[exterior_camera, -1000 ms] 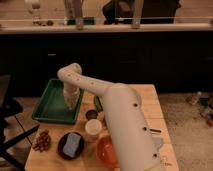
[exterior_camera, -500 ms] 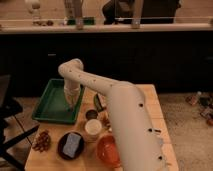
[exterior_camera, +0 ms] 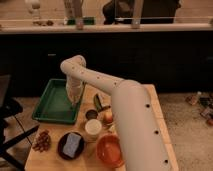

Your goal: Place fork in table surface

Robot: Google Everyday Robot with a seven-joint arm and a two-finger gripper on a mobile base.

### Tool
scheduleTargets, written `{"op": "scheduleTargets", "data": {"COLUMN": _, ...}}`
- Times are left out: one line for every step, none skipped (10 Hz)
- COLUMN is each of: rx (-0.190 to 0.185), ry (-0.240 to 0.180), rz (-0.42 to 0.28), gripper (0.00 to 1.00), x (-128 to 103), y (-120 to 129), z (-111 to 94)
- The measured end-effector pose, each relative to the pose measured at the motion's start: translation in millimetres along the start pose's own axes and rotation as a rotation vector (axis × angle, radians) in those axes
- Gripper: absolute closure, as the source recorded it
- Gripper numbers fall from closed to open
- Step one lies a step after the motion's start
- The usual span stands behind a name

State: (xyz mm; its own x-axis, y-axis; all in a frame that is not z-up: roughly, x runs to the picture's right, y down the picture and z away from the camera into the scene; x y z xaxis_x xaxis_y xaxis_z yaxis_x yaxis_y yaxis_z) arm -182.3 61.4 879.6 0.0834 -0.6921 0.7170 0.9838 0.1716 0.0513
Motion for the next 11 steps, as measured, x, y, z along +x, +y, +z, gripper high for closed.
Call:
{"op": "scheduleTargets", "data": {"rx": -0.003, "ry": 0.004, "rz": 0.002, "gripper": 0.87, "x": 1.6, "y": 2.2, "z": -0.4}}
{"op": "scheduleTargets", "data": {"rx": -0.002, "ry": 0.009, "rz": 0.005, "gripper": 0.92, "x": 3.4, "y": 2.9, "z": -4.6}}
{"op": "scheduleTargets", "data": {"rx": -0.007, "ry": 0.013, "rz": 0.009, "gripper": 0.92, "x": 5.3, "y": 8.0, "z": -8.6}}
{"op": "scheduleTargets", "data": {"rx": -0.012, "ry": 0.013, "rz": 0.014, "gripper": 0.92, "x": 7.1, "y": 14.9, "z": -9.2}}
{"op": "scheduleTargets", "data": {"rx": -0.015, "ry": 0.015, "rz": 0.017, "gripper": 0.92, "x": 8.8, "y": 19.0, "z": -9.7}}
{"op": "scheduleTargets", "data": {"rx": -0.016, "ry": 0.017, "rz": 0.018, "gripper": 0.92, "x": 9.8, "y": 20.9, "z": -9.5}}
{"op": "scheduleTargets", "data": {"rx": -0.016, "ry": 0.02, "rz": 0.017, "gripper": 0.93, "x": 11.6, "y": 21.5, "z": -10.1}}
{"op": "scheduleTargets", "data": {"rx": -0.015, "ry": 0.022, "rz": 0.022, "gripper": 0.97, "x": 13.5, "y": 22.7, "z": -11.5}}
{"op": "scheduleTargets", "data": {"rx": -0.014, "ry": 0.024, "rz": 0.027, "gripper": 0.98, "x": 15.9, "y": 27.7, "z": -12.5}}
{"op": "scheduleTargets", "data": {"rx": -0.016, "ry": 0.026, "rz": 0.031, "gripper": 0.98, "x": 18.0, "y": 34.8, "z": -14.1}}
{"op": "scheduleTargets", "data": {"rx": -0.021, "ry": 0.027, "rz": 0.037, "gripper": 0.98, "x": 20.6, "y": 46.0, "z": -16.5}}
